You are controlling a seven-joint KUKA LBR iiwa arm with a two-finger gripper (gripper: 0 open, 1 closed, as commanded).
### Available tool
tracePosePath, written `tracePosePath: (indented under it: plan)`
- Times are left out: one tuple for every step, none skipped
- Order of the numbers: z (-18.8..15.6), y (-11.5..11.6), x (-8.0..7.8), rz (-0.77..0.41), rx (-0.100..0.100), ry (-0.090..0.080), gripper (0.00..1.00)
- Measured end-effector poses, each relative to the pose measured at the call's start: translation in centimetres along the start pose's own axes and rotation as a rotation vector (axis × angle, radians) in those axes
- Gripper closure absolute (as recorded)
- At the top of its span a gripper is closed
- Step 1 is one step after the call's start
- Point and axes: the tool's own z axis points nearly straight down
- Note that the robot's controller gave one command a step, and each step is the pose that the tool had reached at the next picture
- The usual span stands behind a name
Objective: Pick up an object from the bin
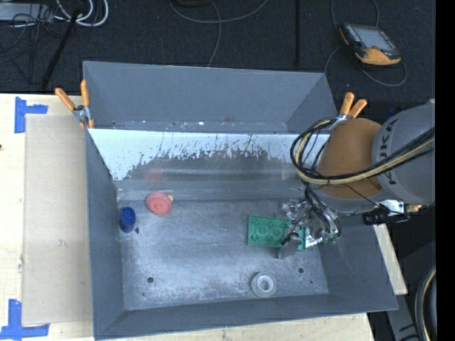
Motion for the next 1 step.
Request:
tracePosePath:
  plan:
    - [-15.43,-0.81,2.51,0.048,0.000,-0.011,1.00]
